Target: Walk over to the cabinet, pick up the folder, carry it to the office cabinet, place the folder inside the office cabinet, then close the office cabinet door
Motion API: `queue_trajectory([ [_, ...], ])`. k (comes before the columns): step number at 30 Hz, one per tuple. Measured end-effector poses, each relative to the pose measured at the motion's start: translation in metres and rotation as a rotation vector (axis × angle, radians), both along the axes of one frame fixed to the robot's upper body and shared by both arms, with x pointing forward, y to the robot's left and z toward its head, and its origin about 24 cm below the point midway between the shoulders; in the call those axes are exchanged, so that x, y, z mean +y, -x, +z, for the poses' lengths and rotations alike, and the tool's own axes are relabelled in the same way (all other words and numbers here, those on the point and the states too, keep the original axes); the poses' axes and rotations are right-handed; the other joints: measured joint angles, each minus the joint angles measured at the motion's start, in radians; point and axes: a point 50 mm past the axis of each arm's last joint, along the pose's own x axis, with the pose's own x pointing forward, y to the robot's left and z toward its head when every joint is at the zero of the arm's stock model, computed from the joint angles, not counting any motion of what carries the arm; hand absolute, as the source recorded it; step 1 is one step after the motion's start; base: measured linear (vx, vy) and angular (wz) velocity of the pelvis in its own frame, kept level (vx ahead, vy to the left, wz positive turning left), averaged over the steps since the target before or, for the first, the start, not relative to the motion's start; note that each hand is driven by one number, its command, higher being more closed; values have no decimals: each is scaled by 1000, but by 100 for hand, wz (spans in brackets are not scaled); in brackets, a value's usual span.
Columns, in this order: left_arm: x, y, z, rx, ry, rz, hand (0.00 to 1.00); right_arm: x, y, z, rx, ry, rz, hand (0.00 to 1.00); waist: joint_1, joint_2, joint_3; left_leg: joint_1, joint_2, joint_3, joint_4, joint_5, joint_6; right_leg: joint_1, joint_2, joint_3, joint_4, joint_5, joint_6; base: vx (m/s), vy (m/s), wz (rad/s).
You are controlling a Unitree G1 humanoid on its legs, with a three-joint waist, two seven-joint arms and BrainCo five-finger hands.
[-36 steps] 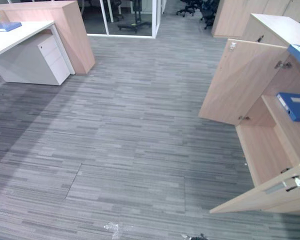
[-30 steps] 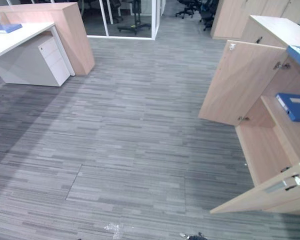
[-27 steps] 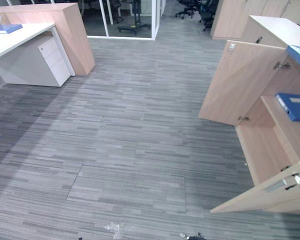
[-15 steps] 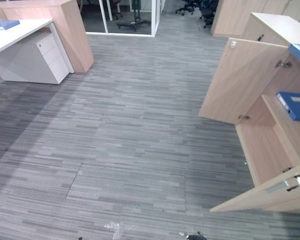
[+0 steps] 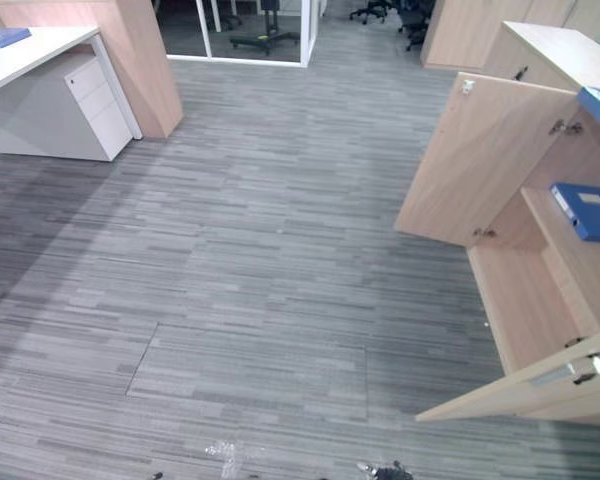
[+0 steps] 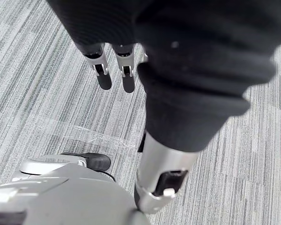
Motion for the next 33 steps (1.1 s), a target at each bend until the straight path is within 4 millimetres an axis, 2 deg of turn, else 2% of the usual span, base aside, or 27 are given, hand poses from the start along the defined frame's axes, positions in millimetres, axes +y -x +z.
queue_trajectory([
  [2, 0, 0, 0, -3, 1, 4, 0, 1, 1, 0, -3, -9, -17, 0, 1, 7, 15, -27, 12, 22, 113, -63, -30, 19, 0, -3, 5, -11, -7, 52, 31, -26],
  [3, 2, -1, 1, -9, -1, 9, 0, 4, 1, -1, -4, -18, -30, 0, 4, 4, 23, -83, 22, 54, 252, -102, -77, 27, -5, 0, 6, -16, -14, 56, 50, -32],
  [4, 3, -6, 3, -34, -3, 16, 0, 3, 0, 0, -8, -16, -32, 0, 6, 1, 45, -167, 35, 87, 455, -110, -91, 40, -13, 15, 19, -23, -20, 96, 52, -32],
  [5, 3, -9, 3, -47, -4, 23, 0, 2, -2, 0, -13, -14, -29, 0, 9, 5, 60, -224, 48, 105, 571, -113, -102, 52, -14, 22, 36, -29, -27, 145, 73, -40],
  [6, 1, -5, 2, -43, 5, 47, 0, 0, 1, 0, -5, -8, -35, 0, 14, 8, 64, -293, 72, 127, 663, -169, -73, 56, -24, 43, 71, -47, -16, 178, 77, -40],
  [8, 1, -2, 2, -40, 7, 59, 0, -2, 2, 0, -2, -2, -36, 0, 21, 6, 66, -325, 85, 133, 603, -180, -61, 64, -45, 69, 77, -60, -2, 203, 130, -49],
  [10, 1, -2, 2, -42, 8, 68, 0, -3, 0, 1, -8, 4, -27, 0, 23, 5, 68, -350, 99, 128, 462, -164, -50, 85, -76, 94, 73, -74, 20, 259, 199, -43],
  [12, 0, -1, 2, -43, 12, 80, 0, -5, -4, 3, -27, 13, -24, 0, 26, 10, 67, -365, 110, 108, 255, -88, -58, 96, -132, 107, 74, -96, 61, 322, 314, -37],
  [13, -1, 0, 1, -40, 13, 91, 0, -3, -1, 2, -20, 11, -20, 0, 27, 15, 64, -360, 124, 134, 218, -5, -71, 104, -147, 105, 76, -108, 81, 329, 360, -28],
  [14, -2, 0, 1, -41, 14, 93, 0, -2, 0, 1, -18, 9, -13, 0, 28, 24, 60, -349, 124, 155, 212, 49, -70, 114, -153, 103, 77, -110, 85, 289, 329, -30],
  [15, 1, -2, 3, -53, 7, 91, 0, 2, -2, 2, -25, 7, 17, 0, 37, 16, 59, -343, 116, 192, 218, 79, -56, 112, -178, 94, 94, -102, 87, 385, 375, -33],
  [17, 2, -5, 4, -67, 4, 92, 0, 4, -7, 3, -44, 13, 30, 0, 48, 6, 53, -318, 93, 217, 214, 54, -21, 90, -206, 60, 148, -61, 85, 398, 350, -36],
  [19, 1, 0, 3, -66, 13, 133, 0, 6, -5, 2, -38, 7, 29, 0, 66, 4, 12, -259, 45, 271, 169, 26, 9, 61, -268, 56, 193, -6, 99, 402, 336, -45],
  [20, 0, 1, 3, -65, 17, 140, 0, 6, -3, 2, -35, 6, 22, 0, 73, 5, -6, -248, 30, 285, 157, 24, 10, 49, -287, 59, 204, 2, 99, 364, 280, -53],
  [22, -1, 4, 3, -70, 28, 167, 0, 3, 0, 2, -34, 1, -10, 0, 78, 6, -39, -184, -46, 311, 121, 4, 56, 17, -372, 67, 317, 9, 98, 345, 269, -28],
  [23, -3, 2, 3, -81, 34, 174, 0, 1, 0, 2, -35, 3, -21, 0, 75, 6, -47, -170, -64, 307, 116, -2, 63, 0, -394, 66, 377, 13, 97, 328, 238, 5],
  [24, -5, -1, 4, -99, 43, 176, 0, -4, 2, 3, -35, 9, -49, 0, 74, 18, -61, -132, -92, 293, 98, -12, 76, -49, -435, 58, 515, 39, 64, 341, 204, 20],
  [25, -10, -5, 3, -113, 57, 167, 0, -10, 0, 5, -48, 29, -59, 0, 60, 32, -63, -91, -102, 277, 88, -25, 97, -103, -472, 24, 672, 85, -9, 347, 188, 24],
  [26, -11, -7, 4, -120, 59, 164, 0, -12, -4, 6, -61, 34, -63, 0, 52, 34, -61, -72, -104, 271, 85, -31, 105, -126, -490, 11, 747, 91, -20, 324, 139, 29],
  [27, -11, -9, 4, -126, 61, 161, 0, -12, -9, 7, -77, 38, -60, 0, 46, 34, -58, -40, -104, 259, 72, -31, 107, -161, -498, -10, 846, 80, -18, 292, 90, 17],
  [28, -12, -12, 4, -133, 65, 159, 0, -10, -17, 9, -98, 42, -28, 0, 46, 38, -37, 19, -97, 256, 50, -32, 105, -202, -497, -42, 945, 22, -11, 261, 65, 6],
  [29, -12, -13, 4, -135, 65, 158, 0, -8, -21, 10, -110, 43, -8, 0, 47, 39, -29, 41, -91, 256, 43, -35, 101, -225, -492, -61, 978, -15, -4, 209, 14, -13],
  [30, -12, -12, 4, -130, 66, 157, 0, -2, -29, 12, -138, 39, 27, 0, 45, 40, -25, 77, -74, 260, 30, -43, 88, -279, -468, -98, 1012, -69, 23, 159, -32, -19],
  [31, -12, -12, 3, -126, 65, 156, 0, 4, -39, 15, -171, 30, 42, 0, 44, 38, -6, 115, -60, 271, 14, -49, 77, -315, -446, -161, 1005, -107, 19, 143, -57, -20],
  [32, -12, -14, 4, -130, 66, 155, 0, 6, -43, 16, -184, 25, 36, 0, 43, 37, 7, 138, -54, 277, 4, -54, 70, -328, -435, -198, 990, -119, 13, 110, -93, -22],
  [33, -12, -15, 4, -133, 66, 154, 0, 9, -47, 17, -206, 14, 24, 0, 43, 36, 22, 172, -45, 292, -21, -74, 61, -350, -403, -268, 928, -125, 11, 62, -121, -31],
])
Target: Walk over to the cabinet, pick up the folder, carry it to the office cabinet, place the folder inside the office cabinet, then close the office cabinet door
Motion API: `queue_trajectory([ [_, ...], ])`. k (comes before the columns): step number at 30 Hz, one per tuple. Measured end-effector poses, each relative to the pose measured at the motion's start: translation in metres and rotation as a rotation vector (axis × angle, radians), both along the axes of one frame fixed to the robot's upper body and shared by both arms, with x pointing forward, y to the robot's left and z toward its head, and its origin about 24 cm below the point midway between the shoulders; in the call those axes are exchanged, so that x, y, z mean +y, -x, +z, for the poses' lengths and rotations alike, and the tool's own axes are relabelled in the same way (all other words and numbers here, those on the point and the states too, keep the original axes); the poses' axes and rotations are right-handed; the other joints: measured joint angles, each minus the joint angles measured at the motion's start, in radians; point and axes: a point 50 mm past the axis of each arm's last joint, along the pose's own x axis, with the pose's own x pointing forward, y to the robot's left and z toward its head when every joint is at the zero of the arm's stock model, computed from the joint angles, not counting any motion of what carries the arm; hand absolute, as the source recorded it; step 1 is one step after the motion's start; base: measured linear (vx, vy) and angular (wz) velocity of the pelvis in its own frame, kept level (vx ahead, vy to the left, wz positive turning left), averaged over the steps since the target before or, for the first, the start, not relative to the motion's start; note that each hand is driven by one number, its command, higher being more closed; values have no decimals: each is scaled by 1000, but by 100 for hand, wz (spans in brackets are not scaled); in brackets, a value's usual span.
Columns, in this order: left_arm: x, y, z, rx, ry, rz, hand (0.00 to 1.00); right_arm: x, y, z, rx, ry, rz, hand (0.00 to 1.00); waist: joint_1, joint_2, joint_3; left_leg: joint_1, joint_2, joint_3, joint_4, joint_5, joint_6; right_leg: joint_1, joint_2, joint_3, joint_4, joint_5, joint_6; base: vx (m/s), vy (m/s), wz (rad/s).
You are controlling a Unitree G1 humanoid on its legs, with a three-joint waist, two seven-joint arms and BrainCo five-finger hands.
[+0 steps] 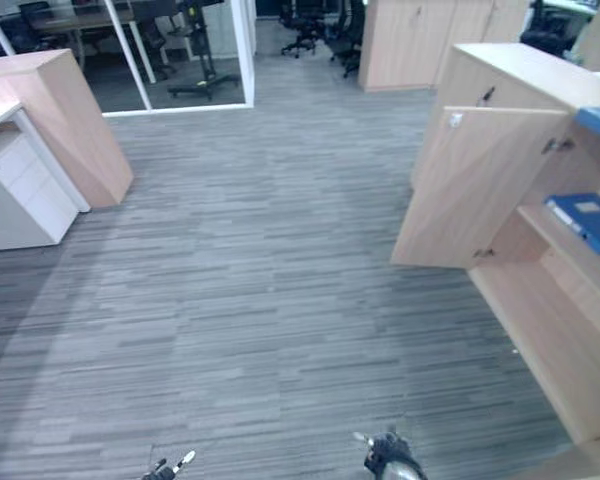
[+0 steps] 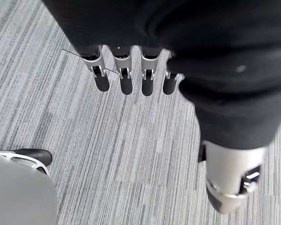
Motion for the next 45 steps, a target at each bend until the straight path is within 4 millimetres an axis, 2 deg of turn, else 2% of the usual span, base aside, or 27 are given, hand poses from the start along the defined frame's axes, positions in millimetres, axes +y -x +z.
queue_trajectory([
  [1, 2, -3, 1, -8, -4, 9, 0, 4, -5, 1, -19, -10, -3, 0, 7, -13, 8, 17, 1, 25, -8, -15, -11, -17, 30, -71, -97, 6, -9, 49, -137, -39],
  [3, 3, -1, 0, 0, -7, 12, 0, 7, -5, 1, -24, -19, -9, 0, 9, -20, 14, 29, 1, 53, -3, -37, -34, -20, 90, -175, -290, 32, -49, 108, -205, -47],
  [4, -1, -2, 0, 7, -1, 9, 0, 4, -4, 2, -25, -15, -22, 0, 5, -11, 14, 38, 10, 63, -1, -58, -40, -13, 125, -196, -343, 38, -164, 202, -248, -44],
  [6, -5, -6, -1, 4, 7, 6, 0, 0, -6, 2, -29, -8, -27, 0, 3, 8, 22, 36, 50, 75, -2, -75, -60, -19, 178, -202, -356, 3, -153, 244, -230, -33],
  [10, -6, -13, 0, -10, 16, 33, 0, -8, 7, 0, -11, -12, -94, 0, -10, 8, 26, 86, 119, 74, 22, -123, -86, 21, 231, -218, -289, -114, -141, 320, -270, -1],
  [11, -9, -17, 0, -19, 27, 32, 0, -9, 13, -1, -7, -7, -102, 0, -23, 8, 24, 66, 160, 61, 122, -150, -103, 52, 252, -230, -289, -141, -138, 371, -307, 17],
  [12, -14, -21, 1, -36, 47, 48, 0, -10, 17, -2, 0, -5, -109, 0, -24, 7, 23, 6, 206, 49, 299, -173, -131, 79, 274, -229, -309, -149, -140, 360, -301, 9],
  [13, -16, -24, 2, -52, 55, 67, 0, -11, 18, -2, 0, -4, -114, 0, -24, 10, 22, -42, 232, 37, 415, -175, -135, 95, 290, -227, -328, -149, -141, 333, -258, -27],
  [15, -15, -22, 3, -69, 62, 125, 0, -13, 22, -2, 3, -12, -152, 0, -16, 27, 18, -232, 331, -28, 906, -143, -163, 158, 376, -175, -398, -148, -142, 295, -143, -73],
  [17, -12, -22, 4, -85, 61, 159, 0, -12, 23, -3, 7, -18, -155, 0, -4, 36, 15, -309, 363, -34, 1067, -143, -164, 197, 418, -125, -429, -149, -142, 288, -3, -106],
  [18, -11, -24, 6, -101, 55, 169, 0, -11, 21, -3, 9, -20, -148, 0, 7, 30, 24, -377, 364, -35, 1090, -155, -145, 231, 448, -63, -467, -154, -130, 320, 61, -116],
  [20, -8, -27, 8, -125, 51, 192, 0, -10, 21, -3, 12, -21, -142, 0, 23, 26, 34, -441, 350, -37, 1014, -171, -120, 257, 454, 4, -491, -151, -123, 257, 116, -123],
  [22, -7, -29, 9, -136, 47, 202, 0, -9, 18, -3, 17, -11, -103, 0, 27, 24, 37, -492, 304, -101, 848, -179, -107, 292, 449, 75, -521, -146, -103, 229, 138, -111],
  [24, -6, -28, 9, -139, 48, 227, 0, -4, 7, 0, -3, -12, -67, 0, 34, 20, 40, -504, 257, -206, 615, -166, -131, 315, 426, 147, -540, -129, -84, 320, 214, -113],
  [25, -7, -27, 8, -136, 49, 253, 0, 0, -3, 2, -25, -13, -38, 0, 35, 21, 40, -503, 231, -320, 435, -140, -154, 331, 409, 208, -550, -129, -55, 343, 271, -109],
  [26, -8, -27, 8, -139, 50, 260, 0, 2, -7, 3, -35, -15, -30, 0, 38, 20, 40, -503, 227, -356, 380, -116, -159, 337, 399, 233, -553, -129, -39, 435, 377, -130],
  [27, -9, -27, 8, -142, 54, 267, 0, 4, -10, 4, -46, -18, -27, 0, 44, 20, 40, -487, 217, -405, 318, -47, -184, 347, 379, 280, -560, -130, -3, 402, 408, -117],
  [28, -13, -26, 6, -130, 66, 266, 0, 4, -10, 4, -48, -19, -28, 0, 49, 24, 33, -455, 191, -425, 301, 76, -205, 364, 355, 321, -577, -124, 36, 415, 450, -111],
  [29, -13, -27, 6, -129, 66, 265, 0, 5, -9, 4, -45, -22, -29, 0, 49, 21, 28, -452, 177, -418, 317, 86, -195, 370, 336, 336, -589, -116, 52, 415, 479, -92],
  [30, -11, -29, 7, -130, 62, 259, 0, 12, -6, 2, -36, -42, -32, 0, 44, 3, 24, -452, 157, -387, 344, 57, -173, 361, 297, 352, -599, -84, 105, 381, 465, -83],
  [31, -9, -28, 6, -126, 57, 257, 0, 16, -4, 0, -29, -58, -29, 0, 45, -3, 22, -449, 148, -338, 370, 31, -143, 357, 270, 366, -604, -45, 118, 353, 440, -81],
  [34, -7, -26, 5, -110, 54, 254, 0, 13, 2, -1, -17, -61, -58, 0, 49, -12, 9, -404, 111, -241, 373, 0, -93, 335, 202, 390, -606, 11, 116, 211, 362, -95],
  [36, -7, -24, 4, -90, 46, 230, 0, 10, 11, -4, 6, -64, -94, 0, 63, -12, 3, -321, 70, -173, 343, -25, -55, 317, 136, 403, -564, 26, 108, 160, 365, -135],
  [40, -11, -23, 2, -69, 46, 192, 0, 2, 26, -6, 35, -57, -134, 0, 49, -10, -35, -237, 25, -134, 273, -61, -35, 210, 67, 399, -386, 34, 90, 50, 218, -77],
  [41, -10, -21, 2, -64, 43, 190, 0, 1, 26, -6, 34, -56, -138, 0, 45, -14, -33, -214, 21, -117, 258, -63, -33, 182, 55, 397, -334, 46, 67, -17, 178, -67],
  [42, -9, -15, 1, -51, 44, 209, 0, -1, 28, -6, 35, -51, -139, 0, 40, -13, -32, -179, 23, -83, 237, -72, -28, 147, 46, 390, -267, 72, 24, -24, 135, -78],
  [45, -6, -5, 0, -32, 35, 240, 0, -2, 28, -5, 32, -43, -126, 0, 29, -13, -35, -137, 39, -16, 206, -80, -29, 115, 38, 338, -228, 87, 3, -12, 87, -76],
])
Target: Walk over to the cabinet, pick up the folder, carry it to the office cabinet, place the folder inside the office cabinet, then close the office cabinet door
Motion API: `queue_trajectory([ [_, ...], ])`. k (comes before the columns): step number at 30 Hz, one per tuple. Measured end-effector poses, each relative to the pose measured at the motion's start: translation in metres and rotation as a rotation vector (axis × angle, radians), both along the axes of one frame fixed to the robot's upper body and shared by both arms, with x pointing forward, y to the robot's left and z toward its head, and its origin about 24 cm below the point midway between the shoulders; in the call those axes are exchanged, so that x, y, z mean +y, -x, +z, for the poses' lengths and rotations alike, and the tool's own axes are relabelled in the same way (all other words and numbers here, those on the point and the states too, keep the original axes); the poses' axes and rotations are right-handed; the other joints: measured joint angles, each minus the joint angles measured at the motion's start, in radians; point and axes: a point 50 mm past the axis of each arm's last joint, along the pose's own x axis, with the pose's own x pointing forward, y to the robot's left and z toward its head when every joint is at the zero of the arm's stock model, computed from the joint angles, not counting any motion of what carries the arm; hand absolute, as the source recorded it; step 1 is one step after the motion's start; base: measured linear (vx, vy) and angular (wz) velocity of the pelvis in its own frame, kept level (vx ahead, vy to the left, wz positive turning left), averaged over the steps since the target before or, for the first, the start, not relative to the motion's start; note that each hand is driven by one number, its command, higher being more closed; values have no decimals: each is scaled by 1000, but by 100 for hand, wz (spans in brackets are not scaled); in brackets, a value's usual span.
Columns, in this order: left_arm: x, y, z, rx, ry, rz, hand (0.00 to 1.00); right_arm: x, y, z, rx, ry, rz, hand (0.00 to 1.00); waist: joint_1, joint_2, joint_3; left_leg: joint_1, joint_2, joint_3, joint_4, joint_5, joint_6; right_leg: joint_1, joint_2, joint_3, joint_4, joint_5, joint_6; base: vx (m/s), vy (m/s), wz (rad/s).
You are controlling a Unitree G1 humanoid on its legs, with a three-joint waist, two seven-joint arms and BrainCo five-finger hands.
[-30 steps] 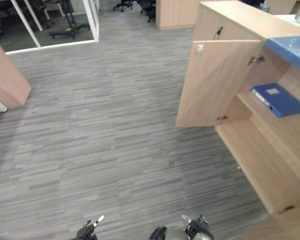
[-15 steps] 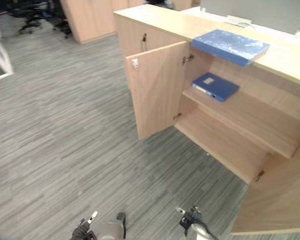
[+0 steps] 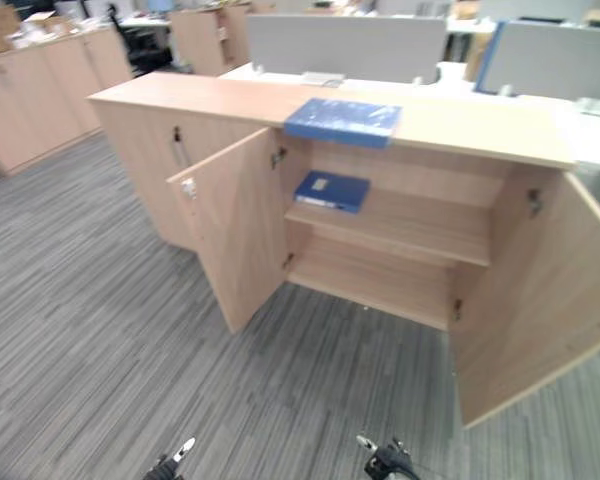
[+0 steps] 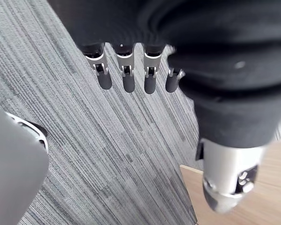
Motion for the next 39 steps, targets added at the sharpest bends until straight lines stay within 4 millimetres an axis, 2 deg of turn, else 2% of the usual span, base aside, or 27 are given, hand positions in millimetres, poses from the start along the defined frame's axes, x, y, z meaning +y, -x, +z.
queue_trajectory([
  [1, 0, 0, 0, 0, -2, 1, 0, -1, 0, 0, -2, 3, 1, 0, -2, 1, 1, 15, 7, 17, -14, 0, 0, -9, 1, -37, 3, -9, 7, 36, 3, -92],
  [2, 0, -1, 0, -2, -2, -1, 0, -2, -1, 1, -8, 8, -1, 0, -4, 7, 0, 21, 26, 38, -26, -5, 8, -35, 19, -83, 21, -47, 31, 73, -78, -76],
  [3, -1, -5, 0, -7, 0, -8, 0, -4, -4, 1, -16, 12, -7, 0, -10, 7, 11, 25, 51, 48, -29, -10, 3, -64, 52, -134, 49, -102, 33, 83, -115, -58],
  [6, -4, -13, 1, -11, 3, -28, 0, -6, -4, 1, -9, 17, -12, 0, -14, -3, 39, 80, 76, 50, -66, -19, -12, -115, 121, -237, 83, -140, 22, 106, -175, -31],
  [8, 0, -15, 1, -2, -20, -65, 0, -7, 10, -3, 30, 18, -35, 0, -22, -35, 53, 122, 62, 39, -83, -35, -40, -130, 147, -277, -11, -121, 3, 206, -236, 12],
  [9, -3, -17, 1, 2, -12, -73, 0, -10, 24, -6, 70, 12, -75, 0, -24, -36, 45, 135, 55, 17, -84, -46, -58, -113, 150, -294, -30, -155, -76, 321, -220, 29],
  [10, -6, -19, 1, 0, -6, -84, 0, -15, 30, -7, 85, 13, -111, 0, -25, -22, 42, 133, 56, -32, -93, -49, -48, -106, 161, -314, -36, -176, -77, 358, -217, 26],
  [13, -7, -26, 2, -16, -14, -105, 0, -12, 33, -8, 94, -2, -145, 0, -28, -21, 42, 130, 77, -87, -96, -49, -57, -90, 198, -351, -36, -223, -91, 312, -171, 20],
  [16, -13, -35, 5, -49, -10, -128, 0, -10, 37, -9, 106, -11, -154, 0, -32, -18, 36, 156, 112, -130, -77, -64, -64, -25, 220, -399, -47, -267, -79, 282, -143, 36],
  [19, -16, -37, 6, -66, -2, -118, 0, -10, 33, -8, 90, -20, -166, 0, -50, -13, 17, 75, 143, -139, 159, -96, -110, 40, 232, -433, -94, -286, -59, 260, -46, 30],
  [20, -14, -38, 8, -82, -7, -107, 0, -10, 31, -7, 80, -24, -176, 0, -51, -7, 17, 12, 171, -137, 343, -97, -121, 85, 253, -432, -125, -284, -57, 262, 20, -12],
  [21, -12, -36, 9, -85, -14, -99, 0, -11, 27, -6, 65, -18, -168, 0, -47, 6, 14, -57, 216, -137, 550, -59, -175, 125, 280, -424, -150, -284, -56, 252, 52, -40],
  [22, -9, -32, 9, -81, -20, -88, 0, -12, 23, -5, 52, -14, -160, 0, -41, 12, 16, -104, 249, -134, 689, 0, -189, 153, 299, -400, -167, -284, -57, 306, 118, -71],
  [23, -5, -27, 8, -72, -27, -82, 0, -9, 17, -4, 43, -11, -133, 0, -27, 15, 19, -152, 276, -122, 801, -10, -176, 178, 314, -369, -184, -284, -57, 348, 175, -98],
  [24, -1, -22, 8, -61, -33, -77, 0, -7, 7, -2, 24, -11, -108, 0, -19, 12, 23, -202, 284, -104, 868, -39, -143, 202, 317, -321, -205, -284, -57, 336, 200, -108],
  [26, 2, -20, 9, -63, -38, -63, 0, -4, -4, 0, 2, -10, -85, 0, 2, 5, 29, -261, 278, -89, 861, -75, -95, 235, 301, -266, -239, -266, -29, 247, 241, -94],
  [27, 3, -22, 10, -79, -43, -59, 0, -3, -12, 2, -13, -4, -63, 0, 15, 3, 40, -311, 264, -88, 814, -103, -70, 255, 271, -231, -251, -253, -6, 298, 409, -94],
  [28, 4, -25, 12, -91, -50, -62, 0, -1, -21, 4, -28, 2, -21, 0, 24, 3, 45, -353, 248, -95, 710, -115, -60, 264, 235, -196, -252, -252, 7, 299, 443, -90],
  [29, 3, -26, 12, -96, -51, -66, 0, 1, -26, 6, -37, 7, 5, 0, 29, 6, 49, -362, 241, -105, 620, -111, -60, 265, 218, -178, -248, -254, 26, 282, 427, -85],
  [30, -1, -24, 11, -95, -38, -62, 0, 0, -37, 9, -61, 20, 41, 0, 34, 37, 53, -349, 240, -138, 422, -14, -108, 279, 203, -151, -229, -266, 71, 324, 433, -66],
  [31, 4, -27, 12, -100, -52, -57, 0, 11, -40, 9, -61, 0, 77, 0, 38, 13, 59, -303, 203, -97, 406, -40, -93, 290, 170, -128, -240, -272, 85, 333, 405, -49],
  [32, 4, -28, 13, -102, -55, -66, 0, 14, -44, 10, -69, 0, 100, 0, 38, 14, 59, -289, 197, -91, 387, -40, -92, 290, 179, -133, -255, -269, 78, 287, 316, -35],
  [34, 4, -27, 12, -96, -51, -62, 0, 19, -59, 15, -102, 4, 136, 0, 54, 10, 64, -243, 164, -78, 352, -39, -86, 287, 223, -128, -324, -226, 36, 189, 194, -29],
  [35, 4, -27, 12, -94, -50, -61, 0, 19, -61, 16, -108, 6, 139, 0, 56, 6, 62, -232, 150, -77, 349, -43, -79, 289, 227, -134, -342, -210, 37, 171, 106, -20],
  [36, 2, -25, 10, -85, -42, -64, 0, 18, -64, 17, -113, 16, 147, 0, 56, 10, 54, -207, 129, -81, 343, -48, -69, 314, 216, -120, -369, -183, 60, 145, 78, -15],
  [39, 1, -19, 7, -61, -34, -63, 0, 24, -61, 14, -89, 0, 162, 0, 61, 19, 32, -169, 115, -109, 304, -46, -66, 343, 220, -100, -444, -104, 66, 169, 122, -41],
])
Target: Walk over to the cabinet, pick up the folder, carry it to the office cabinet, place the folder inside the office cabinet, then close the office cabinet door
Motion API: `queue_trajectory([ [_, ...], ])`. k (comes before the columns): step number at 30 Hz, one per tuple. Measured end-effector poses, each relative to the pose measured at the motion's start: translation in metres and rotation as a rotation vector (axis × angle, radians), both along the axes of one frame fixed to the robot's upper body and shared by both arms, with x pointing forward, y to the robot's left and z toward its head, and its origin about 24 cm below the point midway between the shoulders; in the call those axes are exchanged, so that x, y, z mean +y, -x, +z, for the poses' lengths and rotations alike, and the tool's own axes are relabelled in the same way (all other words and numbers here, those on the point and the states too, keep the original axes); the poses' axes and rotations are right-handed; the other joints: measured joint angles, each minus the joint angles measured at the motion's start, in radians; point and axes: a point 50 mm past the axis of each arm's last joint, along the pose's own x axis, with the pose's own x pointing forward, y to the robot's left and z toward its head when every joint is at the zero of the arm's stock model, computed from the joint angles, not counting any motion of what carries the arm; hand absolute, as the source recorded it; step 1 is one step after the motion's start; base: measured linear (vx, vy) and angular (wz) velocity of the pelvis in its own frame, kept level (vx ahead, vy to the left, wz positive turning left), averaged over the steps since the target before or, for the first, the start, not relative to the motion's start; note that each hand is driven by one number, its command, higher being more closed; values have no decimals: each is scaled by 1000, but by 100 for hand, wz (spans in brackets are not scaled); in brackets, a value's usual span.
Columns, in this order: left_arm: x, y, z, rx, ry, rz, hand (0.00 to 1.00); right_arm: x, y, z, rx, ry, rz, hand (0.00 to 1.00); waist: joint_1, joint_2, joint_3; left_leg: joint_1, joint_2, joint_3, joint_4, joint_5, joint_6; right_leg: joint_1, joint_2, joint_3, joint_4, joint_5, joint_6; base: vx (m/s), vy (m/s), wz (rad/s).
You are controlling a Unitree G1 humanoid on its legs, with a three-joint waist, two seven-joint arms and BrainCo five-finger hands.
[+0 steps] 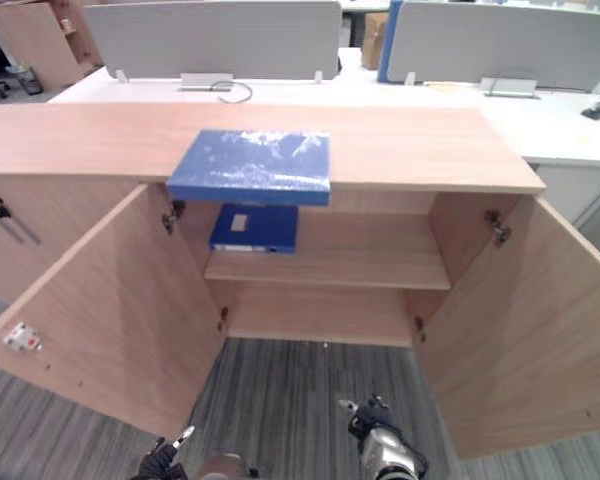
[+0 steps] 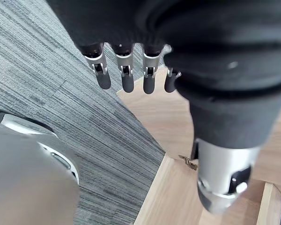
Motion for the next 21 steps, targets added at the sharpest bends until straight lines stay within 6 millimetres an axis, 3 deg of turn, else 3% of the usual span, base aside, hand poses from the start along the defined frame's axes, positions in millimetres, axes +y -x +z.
queue_trajectory([
  [6, -15, 2, -5, 40, 29, -85, 0, -19, 50, -17, 153, 33, -28, 0, -18, -1, -68, 140, -91, -15, -262, 82, 25, 24, -58, 1, -51, 76, 23, 163, 70, -14],
  [8, -16, 3, -6, 46, 27, -97, 0, -21, 58, -19, 181, 39, -20, 0, -26, 0, -77, 162, -102, -19, -274, 95, 31, 18, -73, 6, -20, 81, 25, 149, 75, -21],
  [11, -17, 9, -7, 63, 26, -103, 0, -28, 69, -21, 201, 43, -45, 0, -26, 3, -80, 229, -128, -24, -334, 144, 39, -124, -133, 75, 288, 82, 22, 151, 133, -36],
  [12, -19, 8, -7, 61, 29, -106, 0, -29, 67, -20, 192, 51, -42, 0, -32, 6, -71, 262, -140, -35, -359, 152, 47, -226, -167, 107, 499, 108, -15, 77, 94, -13],
  [13, -18, 7, -7, 60, 28, -105, 0, -30, 61, -17, 164, 61, -38, 0, -42, 2, -58, 293, -149, -63, -378, 148, 52, -315, -205, 113, 685, 87, -43, 80, 102, 2],
  [14, -18, 8, -7, 63, 26, -104, 0, -31, 58, -16, 150, 64, -34, 0, -46, 1, -55, 309, -151, -77, -392, 148, 52, -371, -214, 110, 780, 42, -42, 40, 60, 15],
  [16, -16, 8, -7, 62, 27, -83, 0, -33, 52, -13, 118, 78, -29, 0, -51, -4, -34, 346, -144, -83, -404, 141, 54, -465, -207, 103, 844, -30, -35, 23, -25, 25],
  [17, -15, 9, -7, 62, 26, -76, 0, -33, 51, -12, 111, 79, -29, 0, -52, -12, -24, 353, -142, -86, -402, 131, 52, -478, -203, 91, 814, -31, -32, 21, -130, 30],
  [18, -12, 9, -7, 59, 18, -69, 0, -28, 50, -13, 106, 62, -36, 0, -52, -31, -17, 373, -148, -93, -404, 100, 32, -477, -189, 60, 645, 30, -40, 20, -175, 20],
  [19, -12, 8, -7, 55, 19, -56, 0, -30, 52, -13, 110, 68, -25, 0, -50, -23, -9, 384, -141, -110, -410, 47, 23, -435, -172, 47, 592, -20, -23, 15, -156, 11],
  [21, -14, 6, -7, 52, 28, -51, 0, -27, 46, -12, 105, 62, -16, 0, -49, -14, -2, 369, -118, -128, -412, 15, 5, -401, -144, 24, 514, -72, -20, -26, -107, -8],
])
